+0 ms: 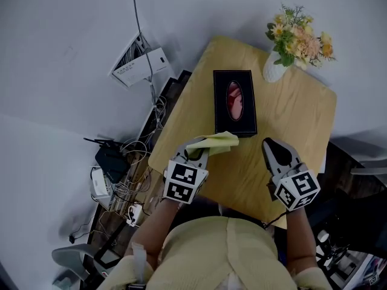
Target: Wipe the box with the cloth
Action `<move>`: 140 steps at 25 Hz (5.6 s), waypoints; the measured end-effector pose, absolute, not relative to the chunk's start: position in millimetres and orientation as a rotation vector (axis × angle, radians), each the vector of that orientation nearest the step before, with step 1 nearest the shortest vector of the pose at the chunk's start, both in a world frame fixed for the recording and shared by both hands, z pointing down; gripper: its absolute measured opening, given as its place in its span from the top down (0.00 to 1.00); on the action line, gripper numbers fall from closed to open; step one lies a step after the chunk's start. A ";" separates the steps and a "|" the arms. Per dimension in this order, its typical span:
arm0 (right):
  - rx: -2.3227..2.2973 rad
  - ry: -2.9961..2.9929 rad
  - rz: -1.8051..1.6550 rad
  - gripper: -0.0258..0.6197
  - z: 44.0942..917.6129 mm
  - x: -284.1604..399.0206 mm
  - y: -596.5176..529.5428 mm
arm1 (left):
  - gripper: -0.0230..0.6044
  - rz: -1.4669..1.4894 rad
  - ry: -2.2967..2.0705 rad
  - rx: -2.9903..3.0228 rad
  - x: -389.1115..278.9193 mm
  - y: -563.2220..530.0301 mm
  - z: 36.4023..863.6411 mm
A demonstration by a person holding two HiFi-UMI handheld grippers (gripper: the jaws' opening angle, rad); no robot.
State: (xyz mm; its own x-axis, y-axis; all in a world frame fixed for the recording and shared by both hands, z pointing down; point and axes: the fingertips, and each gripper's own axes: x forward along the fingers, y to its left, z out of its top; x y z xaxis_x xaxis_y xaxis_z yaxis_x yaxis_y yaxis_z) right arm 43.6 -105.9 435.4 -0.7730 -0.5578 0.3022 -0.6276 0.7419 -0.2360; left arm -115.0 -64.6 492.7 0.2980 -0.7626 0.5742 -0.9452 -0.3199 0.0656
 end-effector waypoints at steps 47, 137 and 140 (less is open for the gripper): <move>0.552 -2.843 0.251 0.56 438.1 -73.8 -295.2 | 0.92 0.744 -1.048 2.400 -34.9 -56.6 505.6; 1.451 -2.578 0.460 0.90 415.8 129.8 -65.5 | 0.92 0.556 -1.162 2.474 20.8 -72.5 495.1; 1.430 -2.584 0.468 0.90 419.5 126.8 -65.6 | 0.92 0.548 -1.202 2.428 7.3 -77.7 497.4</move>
State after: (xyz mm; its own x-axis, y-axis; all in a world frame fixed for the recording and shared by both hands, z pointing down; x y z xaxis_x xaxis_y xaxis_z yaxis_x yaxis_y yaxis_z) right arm 126.8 -65.6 419.5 -0.5339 -0.7982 0.2791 -0.8454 0.4965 -0.1972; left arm 7.3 -77.7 497.4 0.5595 -0.6638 0.4964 -0.8100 -0.5649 0.1575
